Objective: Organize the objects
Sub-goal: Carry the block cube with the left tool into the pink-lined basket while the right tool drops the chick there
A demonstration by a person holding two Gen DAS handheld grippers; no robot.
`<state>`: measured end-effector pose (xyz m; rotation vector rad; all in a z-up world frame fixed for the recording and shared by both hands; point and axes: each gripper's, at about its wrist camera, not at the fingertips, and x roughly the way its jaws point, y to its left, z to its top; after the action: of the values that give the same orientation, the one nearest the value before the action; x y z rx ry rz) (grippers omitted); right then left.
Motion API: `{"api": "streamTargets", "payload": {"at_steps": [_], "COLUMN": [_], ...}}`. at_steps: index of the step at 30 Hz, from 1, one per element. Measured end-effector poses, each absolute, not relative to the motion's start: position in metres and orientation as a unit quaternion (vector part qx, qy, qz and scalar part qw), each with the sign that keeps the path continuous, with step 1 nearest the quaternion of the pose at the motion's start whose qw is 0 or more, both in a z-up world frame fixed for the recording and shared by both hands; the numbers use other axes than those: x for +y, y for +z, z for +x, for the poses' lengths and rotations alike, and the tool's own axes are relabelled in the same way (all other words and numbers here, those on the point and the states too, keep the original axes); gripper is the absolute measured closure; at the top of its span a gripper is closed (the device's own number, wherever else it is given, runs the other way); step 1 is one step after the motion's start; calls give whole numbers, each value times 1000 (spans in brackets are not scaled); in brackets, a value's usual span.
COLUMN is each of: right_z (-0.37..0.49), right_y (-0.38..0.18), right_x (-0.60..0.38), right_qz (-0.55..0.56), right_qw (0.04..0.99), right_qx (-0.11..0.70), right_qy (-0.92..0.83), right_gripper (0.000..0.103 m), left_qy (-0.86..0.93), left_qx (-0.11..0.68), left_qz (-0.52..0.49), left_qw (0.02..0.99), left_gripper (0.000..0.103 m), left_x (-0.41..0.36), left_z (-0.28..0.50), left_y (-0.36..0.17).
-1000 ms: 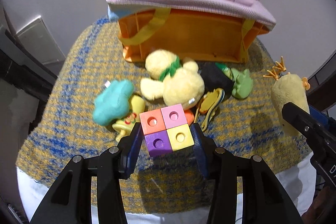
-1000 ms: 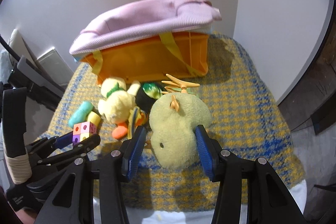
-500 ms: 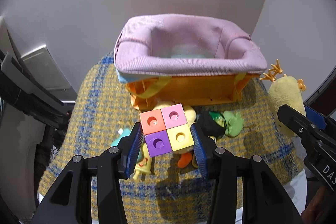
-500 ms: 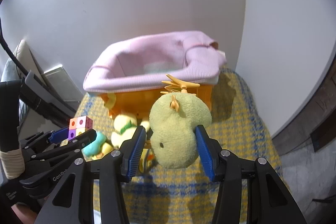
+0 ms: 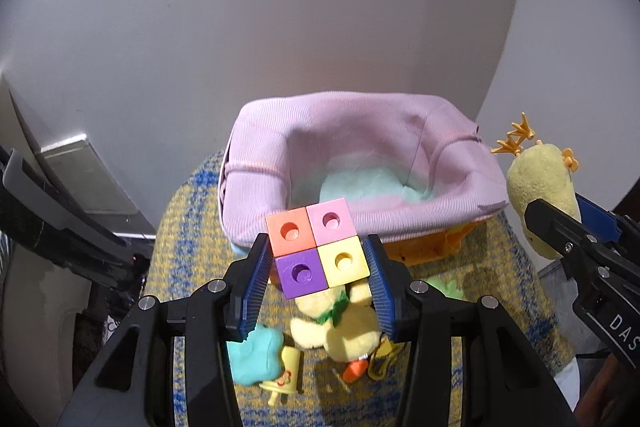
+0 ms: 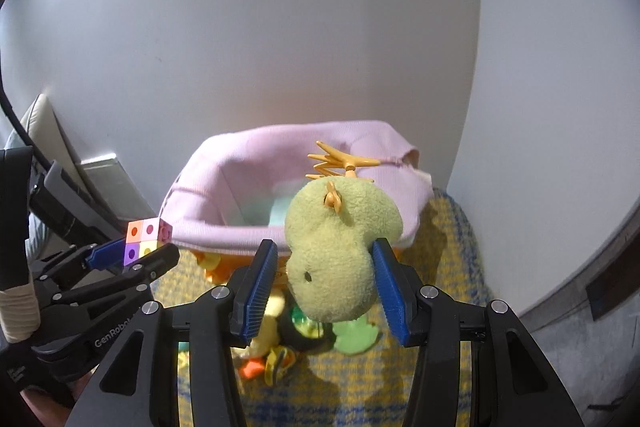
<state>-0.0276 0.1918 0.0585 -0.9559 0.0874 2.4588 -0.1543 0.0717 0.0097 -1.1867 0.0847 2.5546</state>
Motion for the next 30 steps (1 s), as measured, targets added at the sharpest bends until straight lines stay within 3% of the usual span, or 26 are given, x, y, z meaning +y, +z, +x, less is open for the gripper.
{"api": "streamTargets", "payload": {"at_steps": [30], "right_z": [-110], "right_y": [54], "right_x": [230], "right_qz": [-357], "right_qw": [241], "right_qx": [29], "right_qy": [902], "right_gripper": [54], "left_qy": [894], "left_qx": [30], "left_qz": [-410], "left_qw": [180], "left_gripper": [57], "left_x": [93], "left_z": [-246], "left_y": [5]}}
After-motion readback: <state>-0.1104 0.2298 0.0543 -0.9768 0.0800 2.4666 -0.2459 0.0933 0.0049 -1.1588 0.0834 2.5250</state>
